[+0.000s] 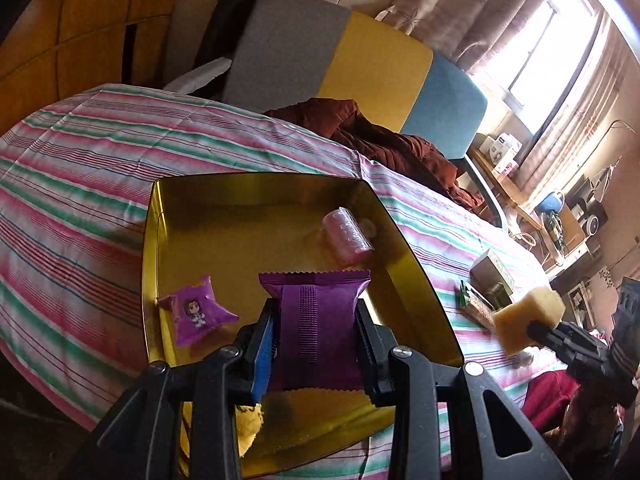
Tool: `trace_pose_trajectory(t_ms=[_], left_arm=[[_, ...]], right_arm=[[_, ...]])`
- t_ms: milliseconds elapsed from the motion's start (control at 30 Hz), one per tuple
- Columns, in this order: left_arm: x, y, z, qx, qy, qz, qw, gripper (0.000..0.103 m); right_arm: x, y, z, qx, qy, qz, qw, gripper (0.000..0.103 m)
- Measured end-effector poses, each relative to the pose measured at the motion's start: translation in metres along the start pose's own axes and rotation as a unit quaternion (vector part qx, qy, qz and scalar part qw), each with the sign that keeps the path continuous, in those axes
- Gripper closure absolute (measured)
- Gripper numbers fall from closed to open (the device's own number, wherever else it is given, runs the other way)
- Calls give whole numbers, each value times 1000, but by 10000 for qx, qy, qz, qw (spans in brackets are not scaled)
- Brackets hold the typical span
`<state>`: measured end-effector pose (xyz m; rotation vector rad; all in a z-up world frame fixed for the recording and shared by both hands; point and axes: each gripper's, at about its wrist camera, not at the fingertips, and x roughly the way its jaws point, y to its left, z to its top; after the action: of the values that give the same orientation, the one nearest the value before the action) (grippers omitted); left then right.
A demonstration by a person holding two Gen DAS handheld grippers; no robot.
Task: Organize objects
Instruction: 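Carry the purple packet into the tray while the right gripper carries a yellow sponge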
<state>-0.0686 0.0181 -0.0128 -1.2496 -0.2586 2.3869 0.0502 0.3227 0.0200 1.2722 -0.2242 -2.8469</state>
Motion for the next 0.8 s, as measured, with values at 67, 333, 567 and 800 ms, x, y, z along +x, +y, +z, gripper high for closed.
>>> trace_pose_trajectory(t_ms=[67,333,567,800], left_arm=[[3,-3,3,37,-19,-31,10000,68],[24,-17,32,261,-5,-161,9995,68],[39,-30,67,224,-174,-274,9992,47],[39,-8,49,-74,19,-170,9998,46]], right_arm=[[9,24,2,-211,87,256,9994,53],[54,97,8,-831,466,798,9922,53],[91,133,-1,-994,877,1139,9846,53],[118,158,-17,-1209,1257,1570,9721,44]])
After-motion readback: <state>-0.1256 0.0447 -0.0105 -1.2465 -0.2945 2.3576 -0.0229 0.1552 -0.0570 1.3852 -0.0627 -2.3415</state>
